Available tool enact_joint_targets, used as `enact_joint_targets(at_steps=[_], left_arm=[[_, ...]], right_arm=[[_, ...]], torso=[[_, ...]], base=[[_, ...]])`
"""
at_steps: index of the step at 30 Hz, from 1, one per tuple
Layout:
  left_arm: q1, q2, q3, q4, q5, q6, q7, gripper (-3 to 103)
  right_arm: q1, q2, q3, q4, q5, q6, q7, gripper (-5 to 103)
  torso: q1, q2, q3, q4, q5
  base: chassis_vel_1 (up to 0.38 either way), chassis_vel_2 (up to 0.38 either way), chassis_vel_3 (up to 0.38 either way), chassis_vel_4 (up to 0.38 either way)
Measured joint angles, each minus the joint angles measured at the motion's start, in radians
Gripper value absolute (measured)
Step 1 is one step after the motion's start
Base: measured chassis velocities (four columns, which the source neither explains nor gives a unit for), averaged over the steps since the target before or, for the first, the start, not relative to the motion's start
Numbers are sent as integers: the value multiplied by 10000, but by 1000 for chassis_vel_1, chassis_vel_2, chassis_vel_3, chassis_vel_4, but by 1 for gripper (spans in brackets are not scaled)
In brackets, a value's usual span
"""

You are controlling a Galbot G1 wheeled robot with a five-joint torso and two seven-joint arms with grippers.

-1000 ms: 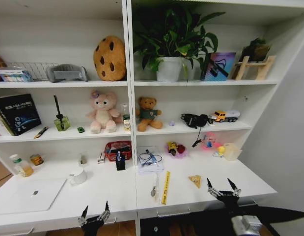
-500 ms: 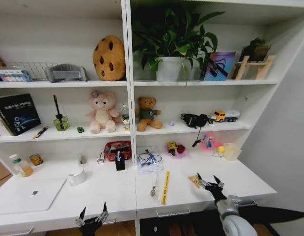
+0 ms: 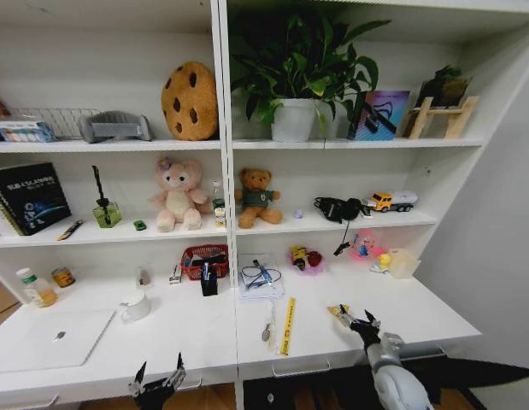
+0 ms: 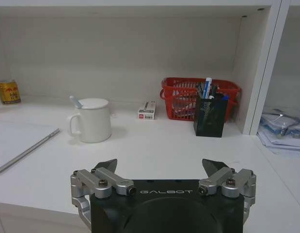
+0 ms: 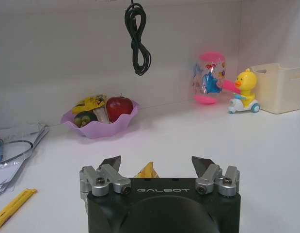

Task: Organize the objects on the table.

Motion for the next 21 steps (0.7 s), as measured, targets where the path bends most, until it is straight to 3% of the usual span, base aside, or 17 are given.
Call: enact_joint_targets(at_steps=[6, 8, 10, 12, 13, 17, 18, 20, 21], left_arm=[[15, 12, -91, -21, -34, 0, -6, 99], [16, -1, -78, -21, -34, 0, -8, 99], [14, -37, -35, 6, -18, 1, -8, 99], [14, -45, -24, 20, -10, 1, -8, 99], [13, -58, -13, 31, 3, 1, -8, 99], [13, -76, 9, 49, 18, 1, -8, 99], [13, -85, 11, 54, 21, 1, -8, 99], [17, -85, 12, 70, 27, 1, -8, 99], [24, -83, 35, 76, 28, 1, -8, 99]], right_arm=[[378, -40, -292, -397, -54, -116, 94, 78], [412, -23, -351, -424, -60, -173, 127, 73], [414, -13, -448, -448, -90, -202, 130, 62], [413, -12, -467, -460, -108, -202, 130, 62], [414, -10, -480, -476, -121, -202, 130, 52], [421, -8, -501, -515, -139, -202, 129, 47], [434, -20, -506, -558, -152, -195, 121, 36], [455, -65, -506, -600, -157, -178, 105, 25], [457, -84, -504, -612, -162, -172, 99, 25]], torso=[[0, 0, 0, 1, 1], [0, 0, 0, 1, 1], [0, 0, 0, 0, 1], [0, 0, 0, 0, 0], [0, 0, -1, 0, 0], [0, 0, -1, 0, 0], [0, 0, -1, 0, 0], [0, 0, -1, 0, 0], [0, 0, -1, 0, 0]], base=[[0, 0, 0, 0], [0, 0, 0, 0], [0, 0, 0, 0], [0, 0, 0, 0], [0, 0, 0, 0], [0, 0, 0, 0], [0, 0, 0, 0], [0, 0, 0, 0], [0, 0, 0, 0]])
